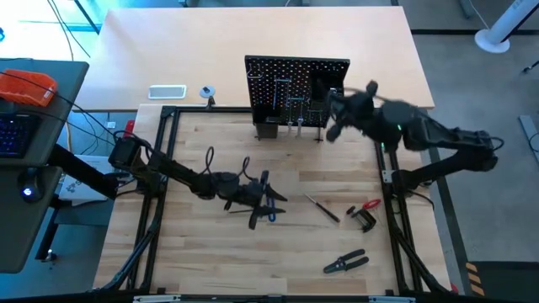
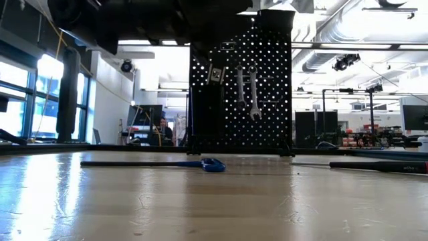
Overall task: Hang tools onto peg board
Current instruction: Put the screwdriver on the pegboard
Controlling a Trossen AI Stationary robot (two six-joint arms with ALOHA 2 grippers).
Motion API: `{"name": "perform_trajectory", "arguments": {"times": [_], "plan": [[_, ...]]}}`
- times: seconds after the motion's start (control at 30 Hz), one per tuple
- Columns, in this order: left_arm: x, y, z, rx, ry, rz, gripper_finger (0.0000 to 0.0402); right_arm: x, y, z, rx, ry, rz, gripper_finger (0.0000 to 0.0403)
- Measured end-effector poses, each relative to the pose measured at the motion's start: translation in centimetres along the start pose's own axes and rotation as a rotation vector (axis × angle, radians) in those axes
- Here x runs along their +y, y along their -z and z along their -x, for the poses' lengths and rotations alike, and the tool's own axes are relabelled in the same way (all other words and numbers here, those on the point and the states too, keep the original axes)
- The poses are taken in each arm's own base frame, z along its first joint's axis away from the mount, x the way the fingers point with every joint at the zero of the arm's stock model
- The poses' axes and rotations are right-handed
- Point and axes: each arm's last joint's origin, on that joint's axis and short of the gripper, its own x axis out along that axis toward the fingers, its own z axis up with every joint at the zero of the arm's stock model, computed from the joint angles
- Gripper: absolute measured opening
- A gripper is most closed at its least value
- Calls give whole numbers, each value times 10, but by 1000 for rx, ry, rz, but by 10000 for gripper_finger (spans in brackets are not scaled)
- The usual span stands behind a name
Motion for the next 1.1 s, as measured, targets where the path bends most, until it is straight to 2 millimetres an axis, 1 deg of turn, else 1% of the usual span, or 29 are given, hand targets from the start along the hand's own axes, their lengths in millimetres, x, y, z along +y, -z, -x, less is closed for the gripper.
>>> {"name": "perform_trajectory", "arguments": {"times": [0.23, 0.4, 0.6, 0.77, 0.93, 1.03, 1.1], "plan": [[-6, 3, 0, 25, 6, -1, 159, -25, -14, -34, 153, 19, -10, 4], [-9, 5, 0, 45, 15, -1, 159, -31, -13, -49, 298, 49, 1, 4], [-9, 8, 0, 73, 14, -2, 159, -34, -7, -56, 412, 71, 12, 4], [-9, 8, 0, 78, 14, -5, 159, -40, -5, -56, 438, 99, -11, 4], [-10, 9, 0, 87, 17, -10, 159, -43, -2, -57, 465, 70, -20, 5], [-10, 9, 0, 86, 17, -10, 159, -43, -2, -57, 462, 74, -20, 19], [-10, 9, 0, 86, 17, -11, 159, -43, -2, -57, 462, 75, -20, 36]]}}
